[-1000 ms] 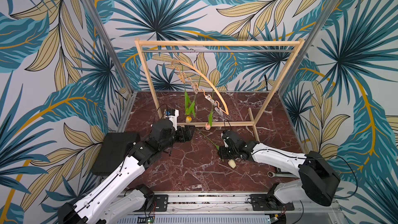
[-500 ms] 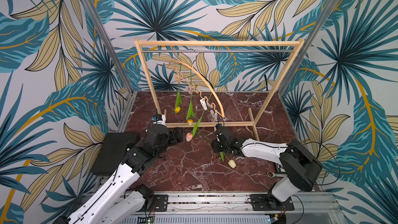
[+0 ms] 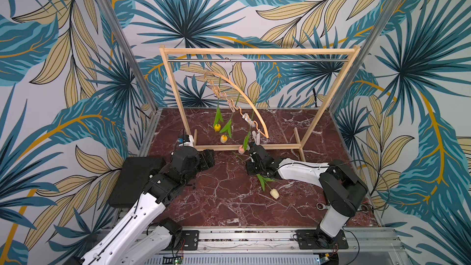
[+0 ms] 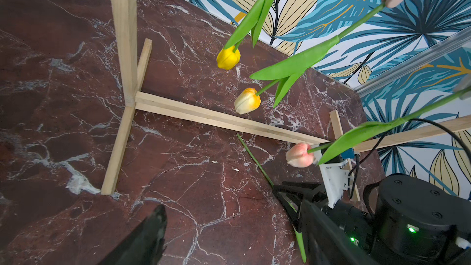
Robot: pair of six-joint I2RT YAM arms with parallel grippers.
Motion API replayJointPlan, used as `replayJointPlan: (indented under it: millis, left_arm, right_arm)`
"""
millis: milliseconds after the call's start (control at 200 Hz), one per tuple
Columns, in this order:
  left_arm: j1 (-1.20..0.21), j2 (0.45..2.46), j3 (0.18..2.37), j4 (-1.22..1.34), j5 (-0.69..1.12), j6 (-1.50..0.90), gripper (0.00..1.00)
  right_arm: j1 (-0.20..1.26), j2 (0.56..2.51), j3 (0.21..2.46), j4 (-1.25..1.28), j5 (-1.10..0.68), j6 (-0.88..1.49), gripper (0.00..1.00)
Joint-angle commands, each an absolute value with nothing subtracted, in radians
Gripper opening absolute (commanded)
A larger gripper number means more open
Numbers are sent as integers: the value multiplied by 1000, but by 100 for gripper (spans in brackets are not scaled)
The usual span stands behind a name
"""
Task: Dry the flowers on a clothes hanger
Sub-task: Pick up the flower at the center of the board.
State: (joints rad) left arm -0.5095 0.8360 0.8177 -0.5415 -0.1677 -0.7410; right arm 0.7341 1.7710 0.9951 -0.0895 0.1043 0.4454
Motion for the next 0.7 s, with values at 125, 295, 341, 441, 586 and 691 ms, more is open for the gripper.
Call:
replayJointPlan:
  millis: [125,295,341,441,586,691]
  left_arm:
    - [-502,828,787,-521,-168,-766,83]
    - [-502,827,777,-511,-163,-780,82]
    - [-501,828,775,-508,-162,-785,81]
    - [-500,828,767,-499,-162,-794,81]
    - [-500,828,760,-492,-167,-799,80]
    - [-500,823,755,-489,-172,-803,80]
  right_arm:
    - [723,1847,1008,-137,79,412,33]
    - [723,1849,999,-140,68,400,26]
    - [723,1846,996,-140,64,395,21]
    - [723,1839,988,-143,55,381,13]
    - [724,1840,987,-160,52,366,5]
    - [729,1834,983,-156,34,352,1]
